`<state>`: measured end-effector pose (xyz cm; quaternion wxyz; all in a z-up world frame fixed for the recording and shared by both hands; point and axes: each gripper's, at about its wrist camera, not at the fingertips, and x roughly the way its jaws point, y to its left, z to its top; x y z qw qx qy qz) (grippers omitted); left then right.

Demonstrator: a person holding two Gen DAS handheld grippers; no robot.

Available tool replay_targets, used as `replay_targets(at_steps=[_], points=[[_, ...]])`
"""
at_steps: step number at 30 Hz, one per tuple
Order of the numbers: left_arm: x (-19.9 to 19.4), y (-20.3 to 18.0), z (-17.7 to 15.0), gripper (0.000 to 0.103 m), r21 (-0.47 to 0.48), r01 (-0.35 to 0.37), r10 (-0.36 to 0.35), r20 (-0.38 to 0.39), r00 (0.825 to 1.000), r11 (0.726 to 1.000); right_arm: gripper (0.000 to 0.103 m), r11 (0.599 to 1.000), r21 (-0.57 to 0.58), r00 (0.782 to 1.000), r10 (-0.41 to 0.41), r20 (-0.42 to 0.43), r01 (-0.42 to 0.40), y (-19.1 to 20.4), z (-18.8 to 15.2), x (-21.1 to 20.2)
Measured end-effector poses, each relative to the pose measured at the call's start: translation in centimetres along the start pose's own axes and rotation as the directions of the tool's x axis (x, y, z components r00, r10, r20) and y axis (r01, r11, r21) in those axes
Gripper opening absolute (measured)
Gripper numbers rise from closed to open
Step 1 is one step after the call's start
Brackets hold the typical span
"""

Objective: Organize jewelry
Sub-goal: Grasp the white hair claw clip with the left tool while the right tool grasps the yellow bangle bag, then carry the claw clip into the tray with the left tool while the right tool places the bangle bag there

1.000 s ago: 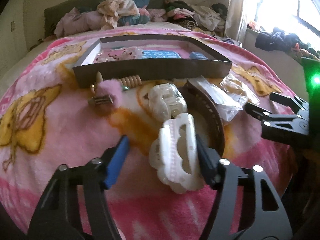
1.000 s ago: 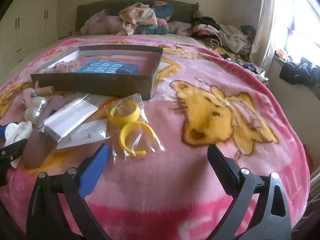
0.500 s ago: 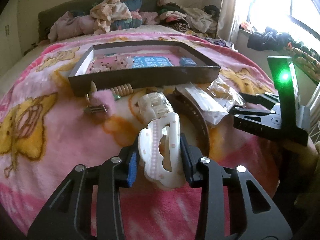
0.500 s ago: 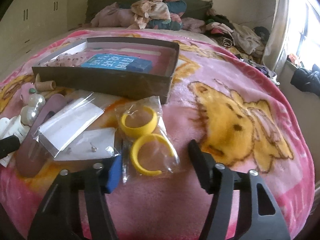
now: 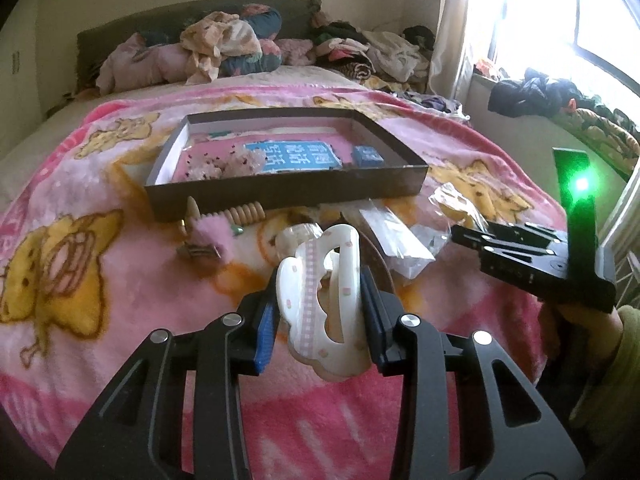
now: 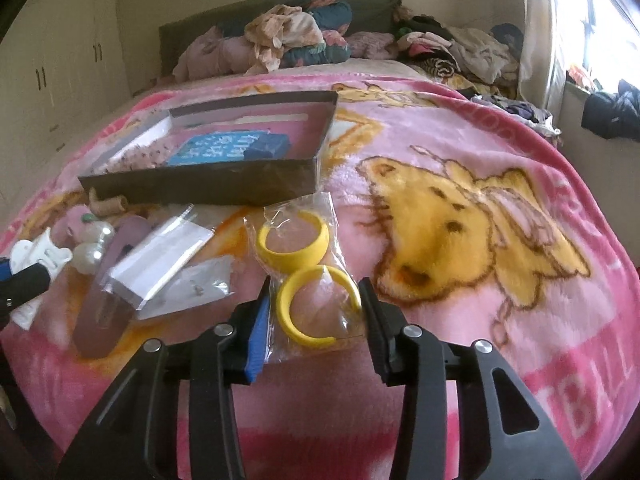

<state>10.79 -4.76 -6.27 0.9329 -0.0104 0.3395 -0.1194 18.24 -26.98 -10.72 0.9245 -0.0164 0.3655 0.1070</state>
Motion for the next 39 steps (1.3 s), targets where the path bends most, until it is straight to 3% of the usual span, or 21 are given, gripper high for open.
replay_targets(at_steps=[15,39], points=[[-0.7,2.1,1.3,0.028,-0.051,-0.015,0.017,0.04,0.999,0.999,0.039,0.994,-0.044,0.992,0.103,0.075,-0.1,3.6,1.9,-4.5],[0.4,4.9,5.0,0.028,-0.104,-0.043,0.051,0.08,0.996,0.994,0.039,0.989,-0.084,0.986,0.131,0.099,-0.123,6.1,5.0,-3.8]])
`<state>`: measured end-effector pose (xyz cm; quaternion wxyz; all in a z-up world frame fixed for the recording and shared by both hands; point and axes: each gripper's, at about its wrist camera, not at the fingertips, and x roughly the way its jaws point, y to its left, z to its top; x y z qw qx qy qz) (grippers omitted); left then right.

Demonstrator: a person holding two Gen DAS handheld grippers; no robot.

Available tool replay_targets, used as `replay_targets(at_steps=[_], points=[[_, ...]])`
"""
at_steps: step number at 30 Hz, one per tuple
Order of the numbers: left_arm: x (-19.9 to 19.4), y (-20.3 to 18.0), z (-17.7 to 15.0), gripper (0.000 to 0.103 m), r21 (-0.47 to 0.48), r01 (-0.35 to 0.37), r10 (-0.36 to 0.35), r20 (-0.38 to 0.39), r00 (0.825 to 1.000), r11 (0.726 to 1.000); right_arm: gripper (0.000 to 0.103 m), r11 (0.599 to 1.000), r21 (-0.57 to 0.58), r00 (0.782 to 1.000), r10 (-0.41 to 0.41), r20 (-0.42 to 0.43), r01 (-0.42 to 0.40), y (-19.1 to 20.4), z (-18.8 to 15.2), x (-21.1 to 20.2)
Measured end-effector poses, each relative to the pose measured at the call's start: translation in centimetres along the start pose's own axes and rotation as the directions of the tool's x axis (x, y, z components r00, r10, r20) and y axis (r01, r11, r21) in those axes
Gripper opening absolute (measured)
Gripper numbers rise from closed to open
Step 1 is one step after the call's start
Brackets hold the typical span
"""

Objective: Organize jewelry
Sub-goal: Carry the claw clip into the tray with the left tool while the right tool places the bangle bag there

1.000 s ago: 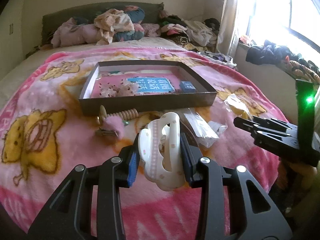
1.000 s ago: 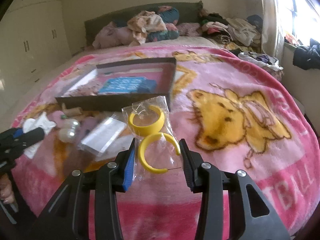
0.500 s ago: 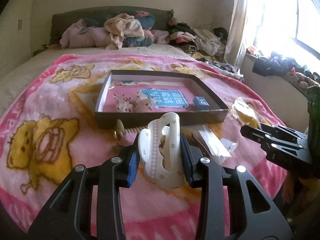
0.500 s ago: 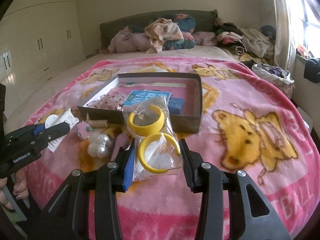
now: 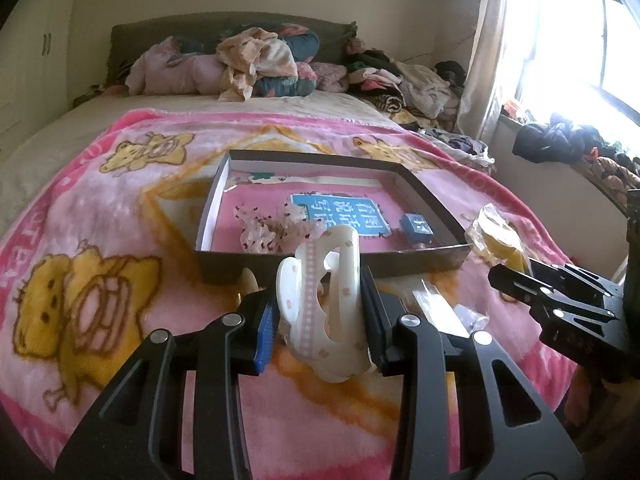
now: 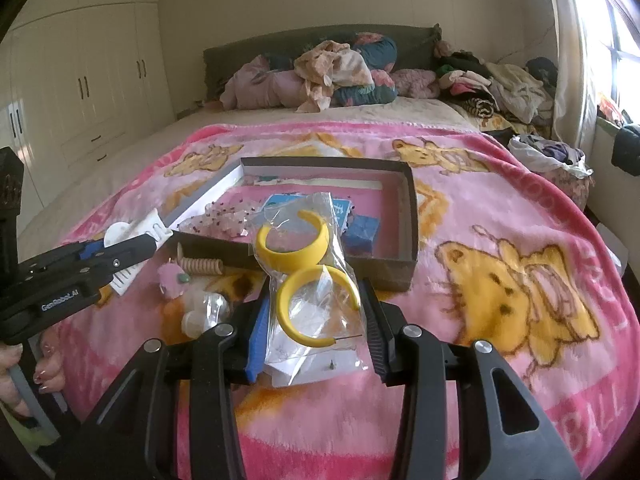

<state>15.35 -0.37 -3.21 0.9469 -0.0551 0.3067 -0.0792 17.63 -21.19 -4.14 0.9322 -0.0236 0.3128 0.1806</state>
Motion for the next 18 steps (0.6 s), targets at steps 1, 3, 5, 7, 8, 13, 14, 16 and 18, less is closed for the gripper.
replay_targets(at_steps=[1,3,5,7,8,13,14,16,18], points=[[-0.1,0.0,-0.1,0.028,0.0,-0.001,0.001,-0.001,1.0,1.0,0.039,1.0,-0.001,1.0,-0.002,0.002,0.002,0.0,0.1,0.1],[0.1,0.0,0.1,0.028,-0.002,0.0,0.0,-0.004,1.0,1.0,0.039,1.0,0.002,1.0,-0.001,0.003,0.001,-0.1,0.3,0.3],[0.2,-0.2,0.3,0.028,-0.003,0.0,0.0,-0.004,1.0,1.0,0.039,1.0,-0.001,1.0,-0.003,0.004,0.003,-0.1,0.3,0.3],[0.6,-0.3,0.7,0.028,-0.003,0.002,-0.002,-0.005,1.0,1.0,0.039,1.0,-0.001,1.0,-0.006,0.006,0.006,-0.2,0.7,0.5],[0.8,-0.5,0.9,0.028,-0.003,0.003,-0.003,-0.005,1.0,1.0,0.039,1.0,-0.001,1.0,-0.009,0.008,0.009,-0.3,0.9,0.7],[2.0,-0.7,1.9,0.028,-0.002,0.012,-0.012,-0.009,1.0,1.0,0.039,1.0,0.006,1.0,-0.028,0.009,0.028,-0.9,1.9,1.4],[2.3,-0.7,2.1,0.028,-0.001,0.016,-0.016,-0.009,1.0,1.0,0.039,0.999,0.008,0.999,-0.033,0.012,0.033,-1.1,2.1,1.5],[2.7,-0.9,2.5,0.028,0.004,0.024,-0.024,-0.009,1.0,1.0,0.039,0.999,0.013,0.999,-0.041,0.017,0.041,-1.4,2.5,1.7],[3.2,-1.0,2.9,0.028,0.013,0.029,-0.029,-0.008,1.0,0.999,0.039,0.999,0.017,0.998,-0.05,0.024,0.05,-1.7,2.9,1.9]])
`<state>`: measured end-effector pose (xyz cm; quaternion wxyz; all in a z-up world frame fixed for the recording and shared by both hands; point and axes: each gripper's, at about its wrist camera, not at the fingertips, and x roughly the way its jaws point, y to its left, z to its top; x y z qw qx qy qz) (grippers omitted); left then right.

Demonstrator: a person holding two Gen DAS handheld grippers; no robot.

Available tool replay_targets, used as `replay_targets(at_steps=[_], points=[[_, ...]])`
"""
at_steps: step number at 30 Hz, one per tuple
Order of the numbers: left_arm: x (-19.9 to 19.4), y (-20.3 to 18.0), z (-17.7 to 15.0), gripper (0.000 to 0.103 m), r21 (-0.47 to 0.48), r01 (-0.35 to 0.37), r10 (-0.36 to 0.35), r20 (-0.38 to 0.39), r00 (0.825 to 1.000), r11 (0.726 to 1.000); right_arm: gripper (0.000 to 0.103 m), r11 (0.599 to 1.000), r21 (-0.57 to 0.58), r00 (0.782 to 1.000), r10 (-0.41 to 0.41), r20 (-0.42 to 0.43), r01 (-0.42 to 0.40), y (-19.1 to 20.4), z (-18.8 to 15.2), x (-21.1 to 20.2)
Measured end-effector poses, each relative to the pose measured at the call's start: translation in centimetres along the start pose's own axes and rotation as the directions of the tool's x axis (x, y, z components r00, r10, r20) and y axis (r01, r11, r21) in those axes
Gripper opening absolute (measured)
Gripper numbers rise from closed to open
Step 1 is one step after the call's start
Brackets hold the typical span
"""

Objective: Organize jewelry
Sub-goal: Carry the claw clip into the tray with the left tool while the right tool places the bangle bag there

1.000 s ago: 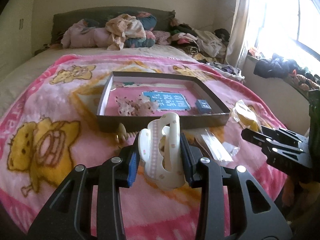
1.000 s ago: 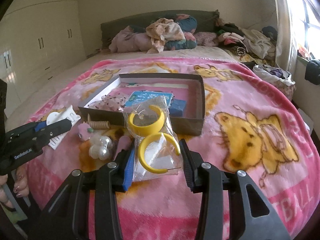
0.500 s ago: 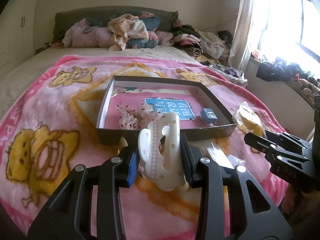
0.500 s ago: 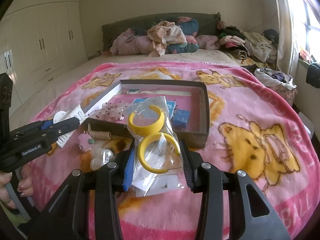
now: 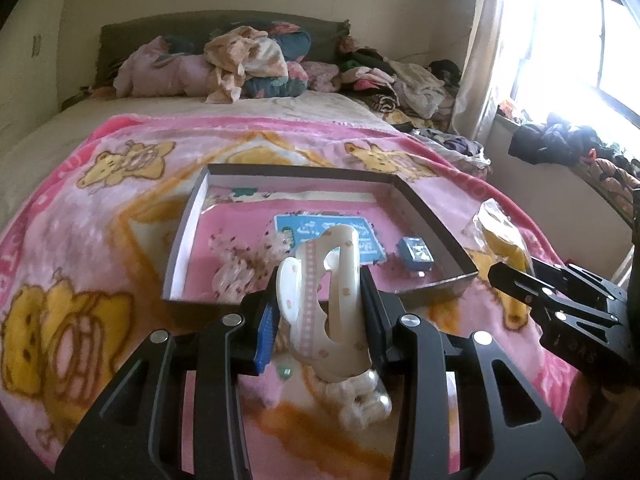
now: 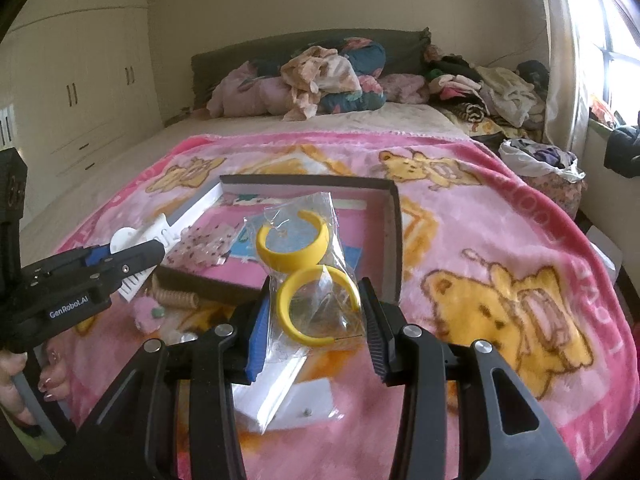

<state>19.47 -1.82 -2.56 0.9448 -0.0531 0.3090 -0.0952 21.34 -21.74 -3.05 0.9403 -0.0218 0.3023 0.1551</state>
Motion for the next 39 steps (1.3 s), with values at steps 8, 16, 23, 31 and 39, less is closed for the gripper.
replay_targets(at_steps=[8,16,23,31,39], points=[[2.5,-0.6,2.2,0.028,0.035,0.01,-0.01,-0.014,1.0,0.999,0.039,1.0,0.012,1.0,-0.019,0.009,0.019,-1.3,1.2,1.5],[5.2,-0.7,3.7,0.028,0.073,-0.017,0.019,-0.025,1.0,0.997,0.039,1.0,0.02,1.0,-0.023,0.018,0.023,-2.5,2.5,3.4],[7.3,-0.5,4.2,0.028,0.079,-0.037,0.041,-0.056,0.998,0.996,0.039,0.999,0.033,1.0,-0.017,0.008,0.017,-3.3,3.6,5.4],[10.1,-0.1,3.6,0.028,0.095,-0.047,0.06,-0.138,0.989,0.994,0.039,1.0,0.031,0.998,-0.004,-0.059,0.006,-4.1,4.6,9.3],[11.4,0.5,3.0,0.028,0.08,-0.045,0.058,-0.174,0.983,0.996,0.04,1.0,0.021,0.991,-0.016,-0.135,0.019,-4.3,5.0,13.5]])
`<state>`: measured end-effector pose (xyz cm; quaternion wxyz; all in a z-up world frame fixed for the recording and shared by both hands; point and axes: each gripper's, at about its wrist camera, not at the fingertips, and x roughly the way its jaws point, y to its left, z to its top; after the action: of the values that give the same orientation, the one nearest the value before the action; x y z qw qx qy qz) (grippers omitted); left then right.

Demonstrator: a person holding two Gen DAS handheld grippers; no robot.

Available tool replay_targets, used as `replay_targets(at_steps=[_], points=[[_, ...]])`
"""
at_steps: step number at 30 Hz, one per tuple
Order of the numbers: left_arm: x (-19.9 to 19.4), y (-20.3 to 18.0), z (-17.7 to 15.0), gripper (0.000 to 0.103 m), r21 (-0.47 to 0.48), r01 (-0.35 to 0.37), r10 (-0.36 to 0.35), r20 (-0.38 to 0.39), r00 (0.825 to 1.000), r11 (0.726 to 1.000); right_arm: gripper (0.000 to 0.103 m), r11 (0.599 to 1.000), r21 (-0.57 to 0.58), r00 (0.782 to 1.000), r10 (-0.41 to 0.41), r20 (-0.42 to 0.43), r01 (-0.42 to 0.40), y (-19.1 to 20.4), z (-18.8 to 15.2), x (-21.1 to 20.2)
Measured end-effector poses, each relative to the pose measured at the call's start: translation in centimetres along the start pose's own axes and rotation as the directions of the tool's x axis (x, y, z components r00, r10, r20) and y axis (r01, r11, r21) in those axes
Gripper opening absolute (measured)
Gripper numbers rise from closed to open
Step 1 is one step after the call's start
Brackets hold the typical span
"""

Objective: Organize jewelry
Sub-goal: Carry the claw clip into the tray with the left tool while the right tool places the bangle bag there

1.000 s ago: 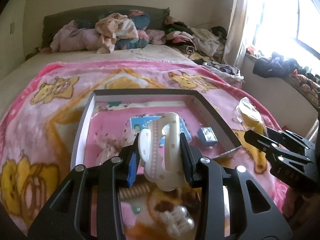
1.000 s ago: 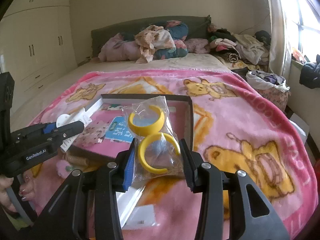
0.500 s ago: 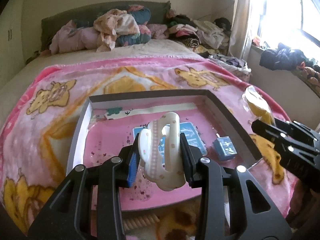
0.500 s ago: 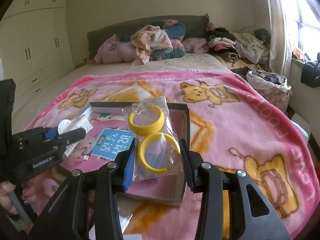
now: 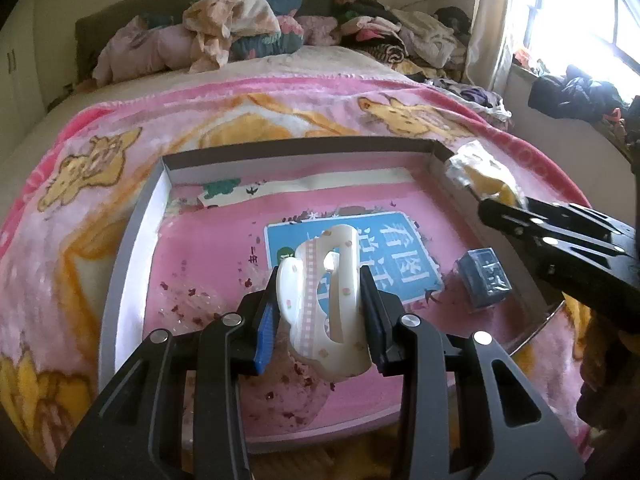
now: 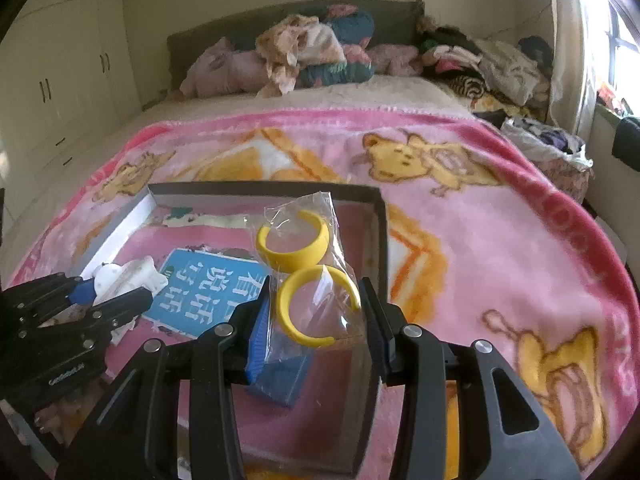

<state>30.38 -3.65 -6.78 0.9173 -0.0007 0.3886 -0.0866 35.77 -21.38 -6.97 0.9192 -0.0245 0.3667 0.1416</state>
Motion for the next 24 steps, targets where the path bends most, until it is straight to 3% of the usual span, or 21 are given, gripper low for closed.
replay_targets(at_steps=[8,19,24], points=[[0.4,0.2,-0.3,0.028,-0.007,0.006,-0.006,-0.01,1.0,1.0,0.04,1.0,-0.016,0.999,-0.01,-0.053,0.009,0.5,-0.2,2.4],[0.2,0.2,-0.7,0.028,-0.011,-0.004,0.004,-0.006,1.0,1.0,0.048,0.999,-0.029,0.999,-0.023,-0.032,0.022,0.8,-0.8,2.1],[-0.3,0.4,-1.0,0.028,-0.021,-0.012,0.012,-0.003,1.0,1.0,0.056,0.999,-0.03,1.0,-0.022,-0.013,0.022,0.7,-1.0,1.0]])
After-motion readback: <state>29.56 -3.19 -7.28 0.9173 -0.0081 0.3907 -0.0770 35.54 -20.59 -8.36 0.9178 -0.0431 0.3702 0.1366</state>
